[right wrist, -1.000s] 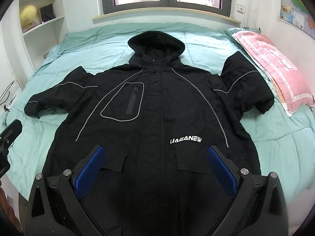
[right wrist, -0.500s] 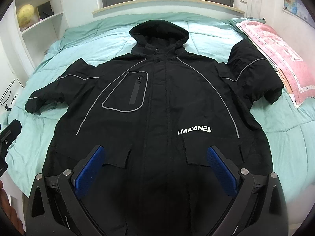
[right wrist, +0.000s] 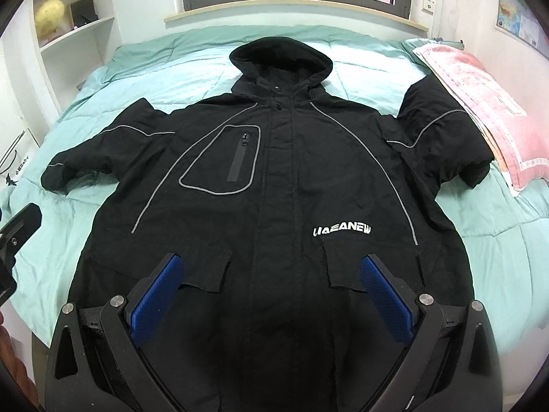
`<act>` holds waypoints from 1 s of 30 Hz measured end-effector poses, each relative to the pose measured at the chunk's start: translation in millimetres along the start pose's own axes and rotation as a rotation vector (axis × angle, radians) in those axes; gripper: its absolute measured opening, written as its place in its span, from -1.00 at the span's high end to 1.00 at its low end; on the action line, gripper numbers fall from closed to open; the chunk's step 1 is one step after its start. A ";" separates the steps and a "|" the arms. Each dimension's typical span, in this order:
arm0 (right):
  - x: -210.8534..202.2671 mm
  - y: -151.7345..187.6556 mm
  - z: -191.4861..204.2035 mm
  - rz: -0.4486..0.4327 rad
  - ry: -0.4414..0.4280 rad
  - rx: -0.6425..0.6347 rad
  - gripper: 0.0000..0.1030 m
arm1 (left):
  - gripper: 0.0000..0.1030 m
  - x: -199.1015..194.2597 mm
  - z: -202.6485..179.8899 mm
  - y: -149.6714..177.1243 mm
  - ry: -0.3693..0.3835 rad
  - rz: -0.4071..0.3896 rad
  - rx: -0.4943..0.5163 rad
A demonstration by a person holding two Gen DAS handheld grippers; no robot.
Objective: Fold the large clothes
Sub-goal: 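Reach the left tool to a jacket sleeve cuff and grasp it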
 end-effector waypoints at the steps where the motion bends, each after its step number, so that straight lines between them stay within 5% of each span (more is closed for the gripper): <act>1: -0.3 -1.1 1.0 -0.001 -0.001 -0.005 -1.00 | -0.97 0.9 1.1 0.0 0.000 0.001 -0.003; 16: -0.2 -28.7 50.7 -0.054 0.024 -0.116 -1.00 | -0.97 26.6 29.3 -1.3 0.019 0.033 -0.066; 22: 6.2 -58.7 73.4 -0.164 0.026 -0.150 -1.00 | -0.97 47.6 47.7 -7.3 0.035 0.034 -0.093; 26: 50.6 -85.2 75.8 -0.283 0.106 -0.168 -1.00 | -0.97 88.6 76.9 -12.1 0.032 0.049 -0.128; 30: 115.7 -89.9 65.2 -0.180 0.088 -0.119 -0.94 | -0.97 127.7 132.5 -20.3 -0.008 0.053 -0.198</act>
Point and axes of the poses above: each gripper's, at about its wrist camera, not at the fingertips, and x roughly the way its jaws point, z to its left, y to its underside, the point moved 8 cm from there along x, roughly the way its jaws point, and after that the axes turned 13 degrees about z, right-handed, at the moved point
